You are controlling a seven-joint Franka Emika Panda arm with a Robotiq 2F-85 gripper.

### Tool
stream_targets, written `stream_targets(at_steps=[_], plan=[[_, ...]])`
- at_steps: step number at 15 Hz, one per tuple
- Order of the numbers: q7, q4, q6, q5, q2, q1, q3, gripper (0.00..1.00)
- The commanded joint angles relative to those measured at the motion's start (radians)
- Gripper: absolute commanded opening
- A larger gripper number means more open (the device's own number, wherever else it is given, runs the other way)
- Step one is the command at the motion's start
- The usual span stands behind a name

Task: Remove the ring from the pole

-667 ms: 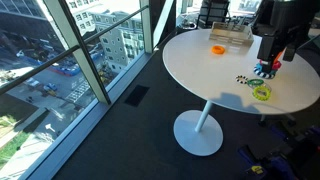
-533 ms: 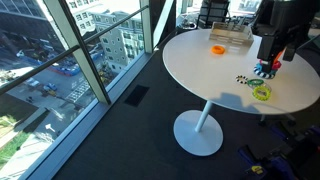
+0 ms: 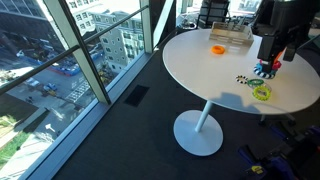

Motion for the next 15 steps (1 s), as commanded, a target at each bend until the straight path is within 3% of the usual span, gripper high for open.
stream_targets(at_steps=[1,7,15], plan=[[0.014,0.011,0.0,-0.016,-0.014,0.007,-0.022,1.0],[0.028,0.011,0.028,-0.048,-0.03,-0.015,-0.059,1.0],[0.06,-0.031,0.192,-0.057,-0.047,-0.078,-0.132,1.0]])
